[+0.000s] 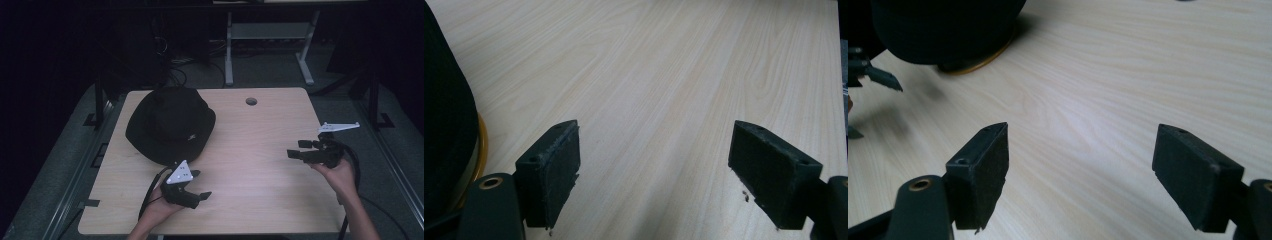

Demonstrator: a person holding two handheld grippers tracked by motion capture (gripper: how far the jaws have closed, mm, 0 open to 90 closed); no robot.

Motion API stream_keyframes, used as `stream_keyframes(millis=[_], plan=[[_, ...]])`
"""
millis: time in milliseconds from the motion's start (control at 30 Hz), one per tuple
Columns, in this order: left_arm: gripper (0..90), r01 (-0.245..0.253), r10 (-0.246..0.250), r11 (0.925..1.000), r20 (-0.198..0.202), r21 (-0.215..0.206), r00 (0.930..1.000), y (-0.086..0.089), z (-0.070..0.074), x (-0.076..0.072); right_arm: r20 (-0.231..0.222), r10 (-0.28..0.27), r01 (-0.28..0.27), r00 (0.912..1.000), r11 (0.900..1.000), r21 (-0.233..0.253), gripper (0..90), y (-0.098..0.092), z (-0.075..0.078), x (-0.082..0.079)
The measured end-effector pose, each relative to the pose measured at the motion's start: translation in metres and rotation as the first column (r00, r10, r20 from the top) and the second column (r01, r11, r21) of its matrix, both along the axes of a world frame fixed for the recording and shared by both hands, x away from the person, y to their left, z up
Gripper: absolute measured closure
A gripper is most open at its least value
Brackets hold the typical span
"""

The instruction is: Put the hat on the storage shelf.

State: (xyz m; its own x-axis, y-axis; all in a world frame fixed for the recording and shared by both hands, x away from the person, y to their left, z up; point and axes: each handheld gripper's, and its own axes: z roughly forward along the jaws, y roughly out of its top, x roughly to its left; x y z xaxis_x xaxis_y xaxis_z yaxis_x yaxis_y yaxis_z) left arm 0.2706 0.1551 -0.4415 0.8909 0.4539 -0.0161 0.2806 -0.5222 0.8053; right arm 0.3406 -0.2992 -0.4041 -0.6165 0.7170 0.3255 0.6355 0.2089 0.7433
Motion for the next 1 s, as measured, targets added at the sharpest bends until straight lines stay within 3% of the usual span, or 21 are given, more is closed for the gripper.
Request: stream_keyframes(millis=[367, 1000], plan=[[20.3, 0.000, 0.000, 1.0000, 0.002, 0.008, 1.0000, 0.000, 0.000, 0.000, -0.023, -0.006, 0.005, 0.9997, 1.000, -0.007, 22.0, -0.010, -0.017, -0.018], [20.3, -0.017, 0.017, 0.9999, 0.003, 0.004, 0.9999, 0.003, 0.000, 0.000, -0.007, -0.018, 0.018, 0.9998, 1.000, -0.008, 21.8, -0.021, -0.033, -0.050]])
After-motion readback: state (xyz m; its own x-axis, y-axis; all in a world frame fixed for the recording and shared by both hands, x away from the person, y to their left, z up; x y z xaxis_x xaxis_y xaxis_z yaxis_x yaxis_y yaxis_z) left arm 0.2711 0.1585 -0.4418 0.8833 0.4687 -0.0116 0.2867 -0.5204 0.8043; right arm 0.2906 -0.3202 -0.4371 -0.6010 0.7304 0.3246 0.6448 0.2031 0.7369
